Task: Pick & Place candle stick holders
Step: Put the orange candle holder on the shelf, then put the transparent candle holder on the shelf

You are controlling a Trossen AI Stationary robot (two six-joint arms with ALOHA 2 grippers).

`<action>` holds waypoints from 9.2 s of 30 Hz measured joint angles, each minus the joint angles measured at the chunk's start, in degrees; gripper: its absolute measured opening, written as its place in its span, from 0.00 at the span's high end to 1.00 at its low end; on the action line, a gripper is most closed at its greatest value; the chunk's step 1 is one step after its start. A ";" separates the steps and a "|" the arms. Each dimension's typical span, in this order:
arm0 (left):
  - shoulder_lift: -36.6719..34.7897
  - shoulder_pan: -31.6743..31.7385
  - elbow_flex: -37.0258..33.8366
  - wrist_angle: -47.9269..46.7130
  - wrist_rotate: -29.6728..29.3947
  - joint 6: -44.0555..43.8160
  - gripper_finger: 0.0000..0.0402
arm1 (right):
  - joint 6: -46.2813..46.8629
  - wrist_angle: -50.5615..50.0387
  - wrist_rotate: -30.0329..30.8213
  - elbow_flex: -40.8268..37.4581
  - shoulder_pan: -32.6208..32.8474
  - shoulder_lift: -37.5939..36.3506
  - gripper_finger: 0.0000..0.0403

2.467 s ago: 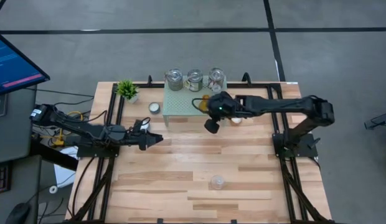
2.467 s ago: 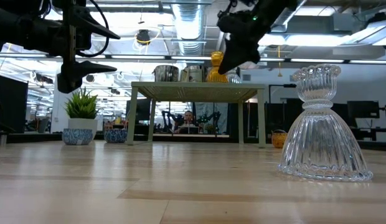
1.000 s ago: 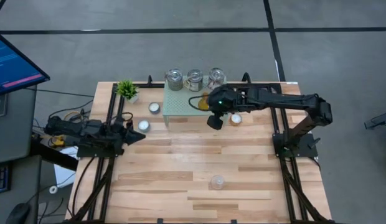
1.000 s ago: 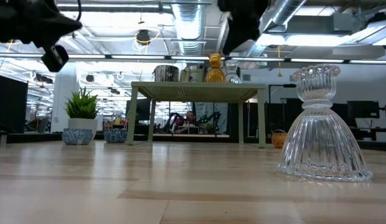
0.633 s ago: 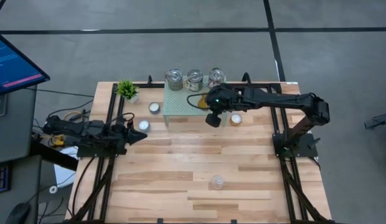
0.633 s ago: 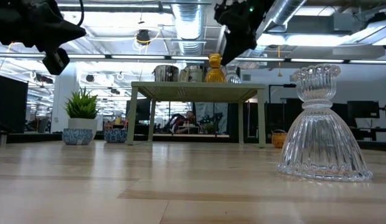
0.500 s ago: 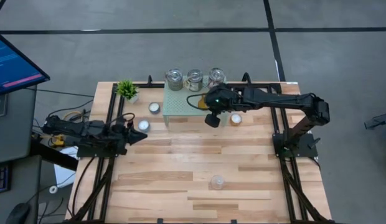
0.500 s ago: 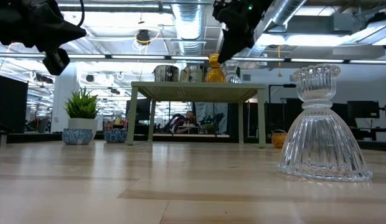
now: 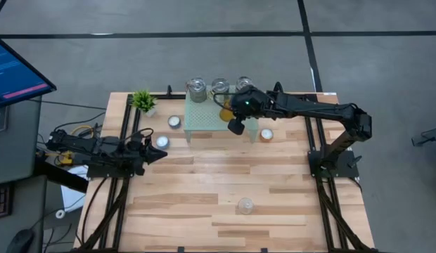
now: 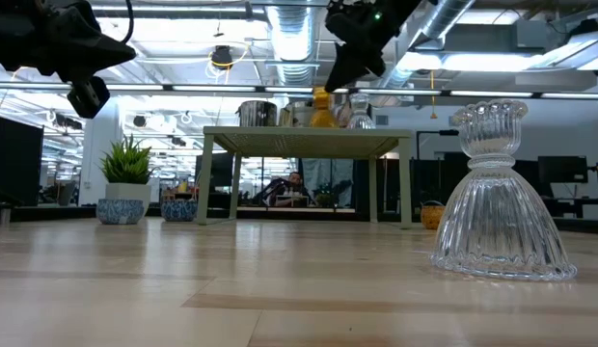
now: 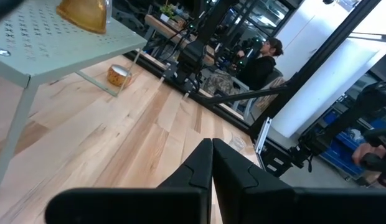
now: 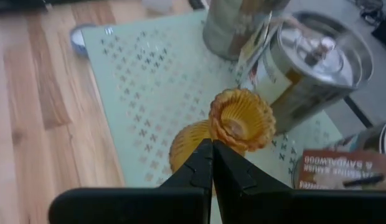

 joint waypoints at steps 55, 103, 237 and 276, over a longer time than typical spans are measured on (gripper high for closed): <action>3.27 0.02 -0.02 2.56 -0.20 -0.02 0.98 | -3.91 5.48 1.45 5.40 -1.30 8.48 1.00; 3.29 0.00 -0.02 4.10 -0.20 0.00 0.98 | 74.83 -20.02 3.35 -8.08 57.37 1.06 0.57; 6.67 0.00 0.01 8.37 -0.42 0.00 0.98 | 2.10 20.40 2.80 26.49 4.45 30.03 0.67; 6.66 0.00 0.01 9.27 -0.42 0.00 0.98 | 2.63 17.19 1.63 25.90 0.55 30.01 0.64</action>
